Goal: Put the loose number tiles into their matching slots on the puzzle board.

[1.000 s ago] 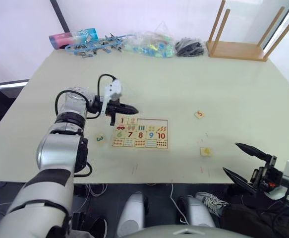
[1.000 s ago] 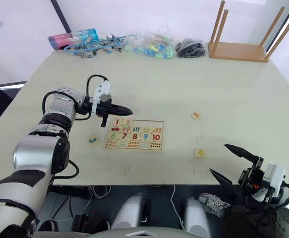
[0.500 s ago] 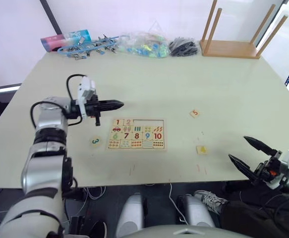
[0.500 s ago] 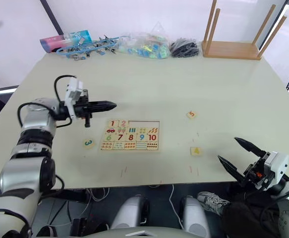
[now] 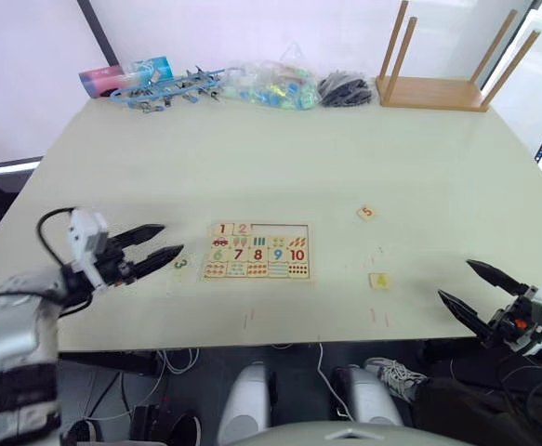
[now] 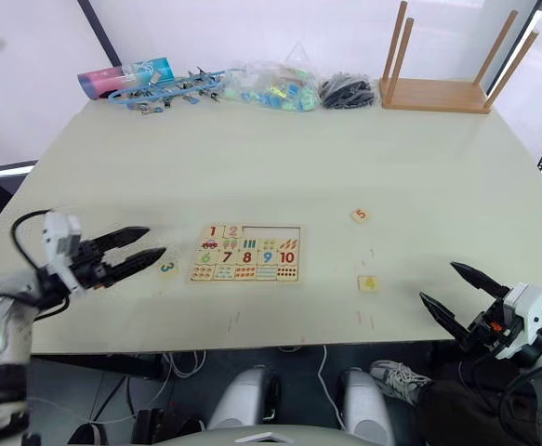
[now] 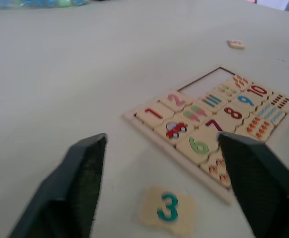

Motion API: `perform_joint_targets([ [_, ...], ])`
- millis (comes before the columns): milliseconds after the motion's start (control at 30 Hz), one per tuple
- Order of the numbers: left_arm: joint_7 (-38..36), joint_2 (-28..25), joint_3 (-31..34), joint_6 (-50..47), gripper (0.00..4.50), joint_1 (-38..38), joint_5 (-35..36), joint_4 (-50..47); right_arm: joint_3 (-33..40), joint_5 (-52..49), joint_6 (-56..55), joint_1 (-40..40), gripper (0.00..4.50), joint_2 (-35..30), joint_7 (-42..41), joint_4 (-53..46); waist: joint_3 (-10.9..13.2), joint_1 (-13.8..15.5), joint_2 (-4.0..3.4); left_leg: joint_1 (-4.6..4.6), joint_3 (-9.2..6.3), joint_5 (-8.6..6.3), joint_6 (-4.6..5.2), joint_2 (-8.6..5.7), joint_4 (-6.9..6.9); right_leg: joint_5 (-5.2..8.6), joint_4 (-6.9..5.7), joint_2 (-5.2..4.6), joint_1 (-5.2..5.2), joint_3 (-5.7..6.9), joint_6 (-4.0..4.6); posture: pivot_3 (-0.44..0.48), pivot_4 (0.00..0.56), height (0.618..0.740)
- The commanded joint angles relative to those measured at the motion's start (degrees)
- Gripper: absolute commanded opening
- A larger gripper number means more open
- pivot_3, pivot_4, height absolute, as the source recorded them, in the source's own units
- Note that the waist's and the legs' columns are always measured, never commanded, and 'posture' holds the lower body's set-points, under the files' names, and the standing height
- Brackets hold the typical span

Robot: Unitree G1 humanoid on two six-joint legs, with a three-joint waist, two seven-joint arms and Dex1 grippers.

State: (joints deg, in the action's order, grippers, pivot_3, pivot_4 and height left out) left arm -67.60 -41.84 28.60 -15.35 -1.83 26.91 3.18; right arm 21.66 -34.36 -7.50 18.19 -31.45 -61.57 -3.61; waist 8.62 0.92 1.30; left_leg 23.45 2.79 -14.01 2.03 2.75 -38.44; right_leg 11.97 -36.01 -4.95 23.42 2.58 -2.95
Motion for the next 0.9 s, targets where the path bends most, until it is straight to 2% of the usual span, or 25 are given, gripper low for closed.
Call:
perform_joint_targets([
  [33, 1.9, 1.1, 3.8, 2.0, 4.4, -6.6, 1.0, -4.8, 1.4, -1.2, 0.4, 1.2, 4.5, -1.4, -2.3, -0.3, -0.1, 0.0, -0.07, -0.01, 0.01, -0.02, -0.03, 0.0, 0.0, 0.0, 0.0, -0.02, 0.0, 0.0, -0.01, 0.0, 0.15, 0.737],
  [133, 3.0, 2.7, 5.1, 4.0, 4.4, -12.6, 1.1, -6.9, 1.6, -0.9, -0.3, 1.9, 4.5, -1.7, -4.0, 0.5, -0.1, 0.2, -0.09, -0.01, 0.03, -0.07, -0.11, -0.01, 0.04, 0.02, 0.04, -0.06, 0.01, 0.01, -0.02, 0.0, 0.15, 0.737],
  [333, 2.6, 3.9, 5.6, 7.3, 4.4, -19.4, 1.0, -7.9, 2.4, -1.6, 0.0, 3.2, 4.5, -2.2, -6.6, 0.8, -0.2, -0.1, -0.09, 0.01, 0.07, -0.08, -0.12, 0.03, 0.08, 0.03, 0.09, -0.05, 0.06, -0.01, -0.03, 0.0, 0.15, 0.737],
  [600, 2.6, 2.9, 4.5, 11.1, 4.4, -19.2, -0.2, -4.1, 4.7, -2.8, -0.4, 6.8, 4.5, -2.1, -8.2, -0.4, -0.3, 0.1, -0.21, 0.03, 0.05, -0.17, -0.28, 0.04, 0.08, 0.04, 0.09, -0.08, 0.09, 0.02, -0.04, 0.0, 0.15, 0.737],
  [900, 1.9, 2.1, 3.0, 14.3, 4.4, -17.8, -0.7, -0.3, 4.6, -1.7, -3.4, 6.0, 4.5, -0.6, -8.0, 0.8, -0.2, -0.1, -0.24, 0.11, 0.1, -0.18, -0.28, 0.09, 0.09, 0.04, 0.1, -0.06, 0.21, 0.03, -0.04, 0.0, 0.15, 0.737],
])
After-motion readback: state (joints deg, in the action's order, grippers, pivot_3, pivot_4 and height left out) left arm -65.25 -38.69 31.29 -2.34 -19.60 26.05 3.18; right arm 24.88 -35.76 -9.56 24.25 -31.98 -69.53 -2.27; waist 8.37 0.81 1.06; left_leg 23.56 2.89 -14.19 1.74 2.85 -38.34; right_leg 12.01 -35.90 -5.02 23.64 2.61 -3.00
